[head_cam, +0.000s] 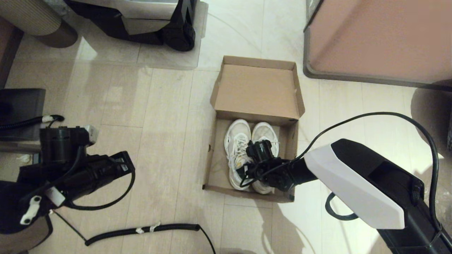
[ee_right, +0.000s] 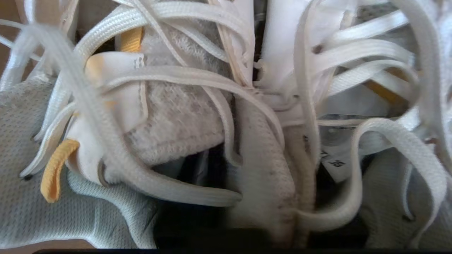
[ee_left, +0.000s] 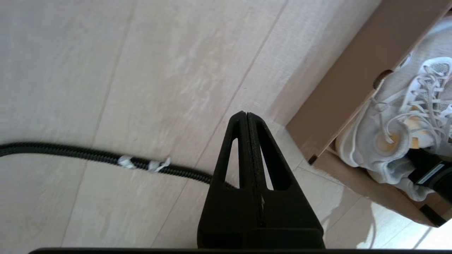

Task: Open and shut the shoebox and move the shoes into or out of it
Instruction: Put the shoes out of the shoe box

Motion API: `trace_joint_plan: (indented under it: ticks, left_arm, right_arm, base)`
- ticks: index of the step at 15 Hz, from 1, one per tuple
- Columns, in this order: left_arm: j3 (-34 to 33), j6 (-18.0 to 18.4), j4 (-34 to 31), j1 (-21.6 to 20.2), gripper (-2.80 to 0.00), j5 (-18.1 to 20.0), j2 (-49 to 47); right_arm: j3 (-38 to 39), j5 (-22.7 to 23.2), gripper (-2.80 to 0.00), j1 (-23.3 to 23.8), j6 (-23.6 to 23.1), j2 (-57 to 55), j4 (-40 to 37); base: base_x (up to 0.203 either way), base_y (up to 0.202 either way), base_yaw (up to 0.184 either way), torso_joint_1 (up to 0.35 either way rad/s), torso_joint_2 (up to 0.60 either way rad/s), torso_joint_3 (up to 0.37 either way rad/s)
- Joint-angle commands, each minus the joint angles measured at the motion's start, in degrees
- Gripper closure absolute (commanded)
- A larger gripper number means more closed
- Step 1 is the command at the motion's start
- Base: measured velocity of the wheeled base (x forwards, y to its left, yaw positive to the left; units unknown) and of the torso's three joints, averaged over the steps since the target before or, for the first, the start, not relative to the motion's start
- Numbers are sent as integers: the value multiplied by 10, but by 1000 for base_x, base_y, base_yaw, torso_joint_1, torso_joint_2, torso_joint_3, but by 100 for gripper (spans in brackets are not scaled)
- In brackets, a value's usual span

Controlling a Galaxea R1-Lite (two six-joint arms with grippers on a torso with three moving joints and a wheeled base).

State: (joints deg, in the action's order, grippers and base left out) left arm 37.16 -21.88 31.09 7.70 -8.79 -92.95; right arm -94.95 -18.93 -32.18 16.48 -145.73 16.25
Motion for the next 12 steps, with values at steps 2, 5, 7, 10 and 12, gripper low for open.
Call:
trace_joint_plan:
  ticks: [2, 5, 7, 10, 12]
  left_arm:
    - [-8, -1, 2, -18, 0, 0, 29]
    - [-24, -3, 2, -18, 0, 3, 42]
    - [-37, -4, 3, -19, 0, 4, 60]
    - [-54, -11, 6, -21, 0, 4, 64]
    - [-53, -11, 18, -22, 0, 8, 59]
  right_arm:
    - [-6, -33, 0, -2, 1, 11, -28]
    - [1, -31, 0, -4, 12, 73, -84]
    - [6, -17, 0, -9, 15, 111, -109]
    - [13, -2, 0, -26, 35, 163, -163]
    - [16, 14, 0, -35, 48, 197, -201]
  base:
    - [0, 0, 0, 0, 0, 0]
    - [0, 0, 0, 0, 0, 0]
    - [0, 0, 0, 0, 0, 0]
    - [0, 0, 0, 0, 0, 0]
    - [0, 0, 0, 0, 0, 0]
